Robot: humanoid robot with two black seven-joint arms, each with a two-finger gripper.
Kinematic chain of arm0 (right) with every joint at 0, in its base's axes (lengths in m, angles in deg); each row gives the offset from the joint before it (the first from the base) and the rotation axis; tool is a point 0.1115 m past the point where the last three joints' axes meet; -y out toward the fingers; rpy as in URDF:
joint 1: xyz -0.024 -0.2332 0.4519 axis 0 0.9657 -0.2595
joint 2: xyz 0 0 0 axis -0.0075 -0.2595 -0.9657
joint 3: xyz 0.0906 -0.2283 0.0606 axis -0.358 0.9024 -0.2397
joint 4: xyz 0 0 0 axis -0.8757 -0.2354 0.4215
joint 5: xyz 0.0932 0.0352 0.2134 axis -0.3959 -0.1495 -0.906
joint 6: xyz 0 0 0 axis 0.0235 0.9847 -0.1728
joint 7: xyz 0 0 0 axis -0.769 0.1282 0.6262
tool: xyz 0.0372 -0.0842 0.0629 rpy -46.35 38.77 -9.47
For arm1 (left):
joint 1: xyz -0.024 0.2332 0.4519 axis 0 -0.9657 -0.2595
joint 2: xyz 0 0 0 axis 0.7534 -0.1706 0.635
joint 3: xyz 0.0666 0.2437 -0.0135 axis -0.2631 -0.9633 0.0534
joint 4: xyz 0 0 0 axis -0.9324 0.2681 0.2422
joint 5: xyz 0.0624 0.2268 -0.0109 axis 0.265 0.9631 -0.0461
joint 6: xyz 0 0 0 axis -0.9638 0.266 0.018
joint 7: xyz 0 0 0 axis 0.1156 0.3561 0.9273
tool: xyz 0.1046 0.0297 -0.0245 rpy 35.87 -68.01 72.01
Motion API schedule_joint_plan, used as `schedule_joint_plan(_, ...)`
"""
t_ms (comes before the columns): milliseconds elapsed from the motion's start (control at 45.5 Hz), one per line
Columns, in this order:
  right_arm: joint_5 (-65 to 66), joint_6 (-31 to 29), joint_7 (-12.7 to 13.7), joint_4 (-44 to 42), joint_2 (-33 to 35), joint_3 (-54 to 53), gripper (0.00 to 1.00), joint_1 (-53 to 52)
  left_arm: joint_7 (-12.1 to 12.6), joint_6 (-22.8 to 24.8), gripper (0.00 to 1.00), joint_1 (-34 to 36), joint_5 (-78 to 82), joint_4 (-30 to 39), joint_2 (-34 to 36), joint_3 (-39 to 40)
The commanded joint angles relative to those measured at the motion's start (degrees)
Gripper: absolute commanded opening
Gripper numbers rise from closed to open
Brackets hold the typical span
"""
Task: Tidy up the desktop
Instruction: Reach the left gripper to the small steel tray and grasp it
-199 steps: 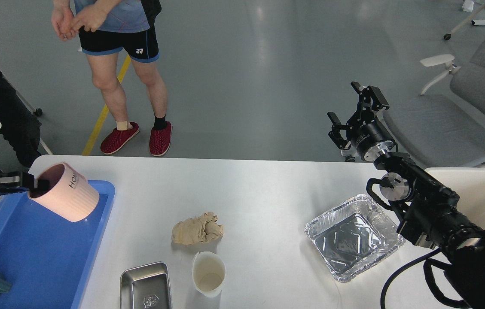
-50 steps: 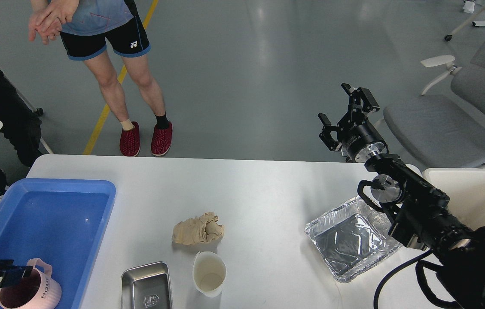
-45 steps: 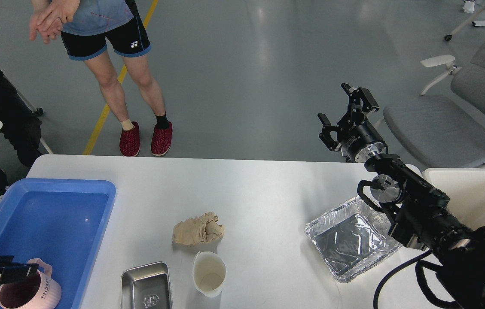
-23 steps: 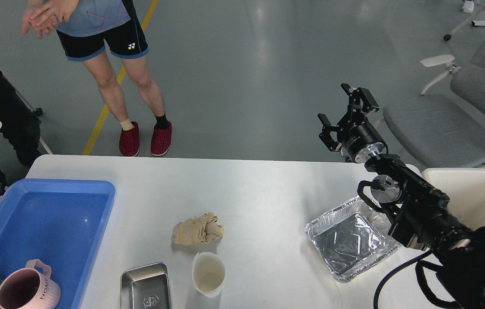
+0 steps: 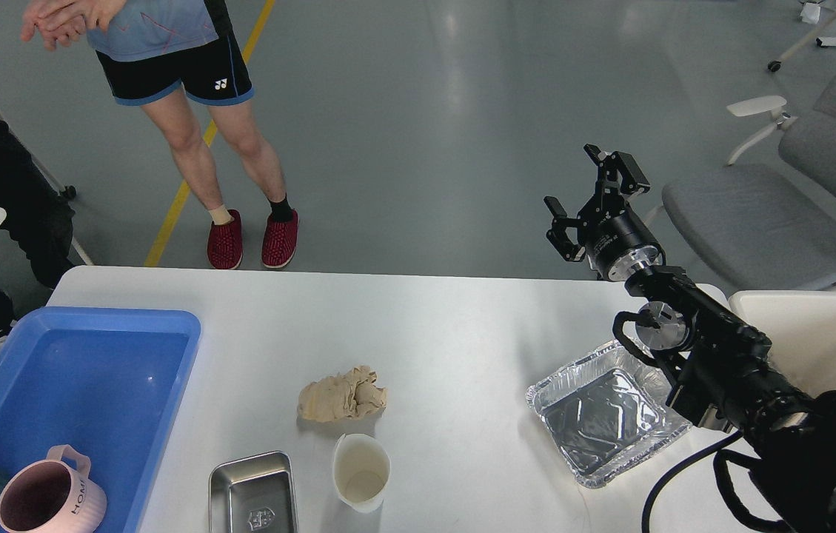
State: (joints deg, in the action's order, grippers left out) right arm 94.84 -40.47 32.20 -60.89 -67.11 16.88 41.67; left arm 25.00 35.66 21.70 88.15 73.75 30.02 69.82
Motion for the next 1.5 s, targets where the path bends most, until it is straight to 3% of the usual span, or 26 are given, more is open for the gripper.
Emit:
schedule_joint_plan(0, 0.0, 0.0, 0.0, 0.1, 0.02, 0.01, 1.0, -0.09, 0.69, -1.02, 0.74, -0.59, 0.17, 0.6, -5.54, -1.36)
schedule_joint_plan(352, 0.0, 0.0, 0.0, 0.01, 0.2, -0.08, 1.0, -0.53, 4.64, -1.81, 0.74, -5.59, 3.16, 0.25, -29.97, -9.09)
schedule_joint_plan(594, 0.0, 0.0, 0.0, 0.01, 0.02, -0.08, 1.0, -0.62, 7.89, -6.47, 0.74, -12.54, 5.53, -0.28, -40.44, -9.18)
schedule_joint_plan(748, 0.0, 0.0, 0.0, -0.08, 0.2, -0.08, 1.0, -1.41, 10.09, -6.73, 0.74, -15.79, 5.88, -0.19, -42.2, -9.18)
schedule_joint_plan(990, 0.0, 0.09, 0.0, -0.17, 0.11, -0.08, 1.0, -2.29, 10.18, -7.08, 0.74, -19.13, 7.82, -0.45, -42.11, -9.27)
schedule_joint_plan(1320, 0.0, 0.09, 0.08, -0.17, 0.2, -0.08, 1.0, -2.29, 10.18, -12.09, 0.73, -22.82, 7.82, -4.58, -47.47, -9.09)
schedule_joint_plan(1473, 0.0, 0.09, 0.08, -0.08, 0.28, -0.08, 1.0, -2.29, 10.18, -17.89, 0.73, -26.16, 7.91, -5.99, -48.7, -9.18)
